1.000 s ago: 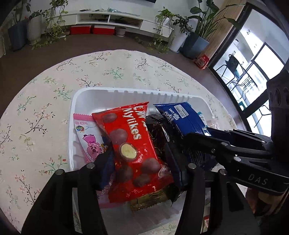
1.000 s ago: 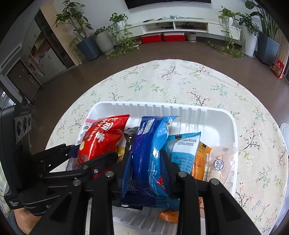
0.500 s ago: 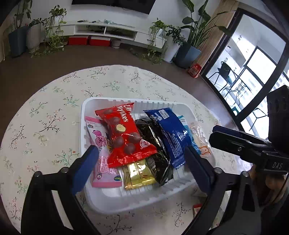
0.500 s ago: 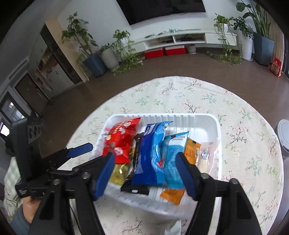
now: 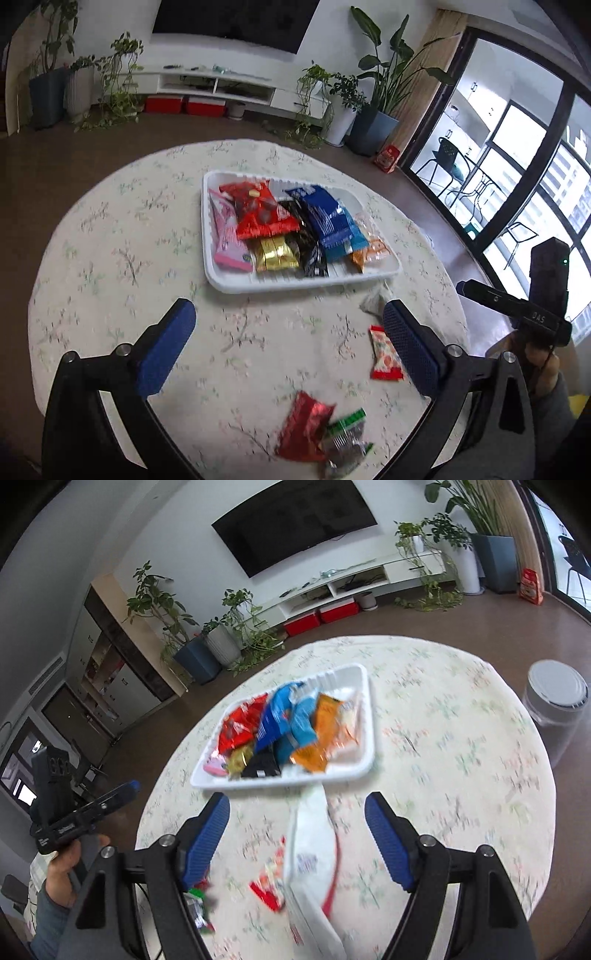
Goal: Organize snacks
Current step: 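Move the left tool over the clear green-trimmed packet while the right tool approaches the white packet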
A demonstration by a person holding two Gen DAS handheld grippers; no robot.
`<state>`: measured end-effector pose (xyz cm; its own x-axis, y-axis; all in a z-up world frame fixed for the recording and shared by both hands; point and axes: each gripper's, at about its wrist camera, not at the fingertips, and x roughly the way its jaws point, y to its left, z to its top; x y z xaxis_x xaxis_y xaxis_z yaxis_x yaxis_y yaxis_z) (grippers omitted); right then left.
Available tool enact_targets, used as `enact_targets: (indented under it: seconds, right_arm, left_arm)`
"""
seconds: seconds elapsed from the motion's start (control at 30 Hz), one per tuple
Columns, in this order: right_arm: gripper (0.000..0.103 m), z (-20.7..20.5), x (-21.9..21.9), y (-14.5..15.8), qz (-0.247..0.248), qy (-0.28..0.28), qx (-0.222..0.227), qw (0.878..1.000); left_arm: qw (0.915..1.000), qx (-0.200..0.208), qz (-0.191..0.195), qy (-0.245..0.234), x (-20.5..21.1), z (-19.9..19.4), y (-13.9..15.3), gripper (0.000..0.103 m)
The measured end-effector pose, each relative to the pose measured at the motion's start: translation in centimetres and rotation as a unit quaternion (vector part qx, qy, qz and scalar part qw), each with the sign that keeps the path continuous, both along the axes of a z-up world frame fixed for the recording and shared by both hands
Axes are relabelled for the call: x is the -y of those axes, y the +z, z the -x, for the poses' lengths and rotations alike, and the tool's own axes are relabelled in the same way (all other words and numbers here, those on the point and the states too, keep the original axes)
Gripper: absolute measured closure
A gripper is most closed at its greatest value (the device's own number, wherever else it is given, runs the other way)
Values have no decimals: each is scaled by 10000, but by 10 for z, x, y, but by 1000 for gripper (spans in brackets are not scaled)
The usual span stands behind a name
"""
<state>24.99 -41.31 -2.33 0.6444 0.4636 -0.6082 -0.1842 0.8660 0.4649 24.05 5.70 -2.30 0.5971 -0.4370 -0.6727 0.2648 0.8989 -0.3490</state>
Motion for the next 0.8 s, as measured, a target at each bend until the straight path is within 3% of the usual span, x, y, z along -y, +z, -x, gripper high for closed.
enact_targets:
  seconds: [0.13,0.27,0.5,0.63,0.73,0.8]
  right_arm:
    - [25,14,1,-16,33,-139,-78,9999]
    - [29,18,-13,-22,480,-60,-136,9987]
    - [34,33,-34,-33,1100,183,-19,9938]
    - [36,32,-36,-36,1191,214,-50,9926]
    - [37,33,-38,-37,1251,230,-50,9919]
    - [37,33,-40,-38,1277,257,-66,9915]
  left_arm:
    - [9998,-166,-27,133,5,48,-20,0]
    - [9993,-328,-168,72,23,87,-37,0]
    - [9974,-416,-580,22,51,101,-57,0]
    - [9960,-355,-814,-93,64,105,-58,1]
    - [9943,-373,-982,-206,73,103,-64,8]
    - [9932,-463,-1038,-251,75,100,-69,20]
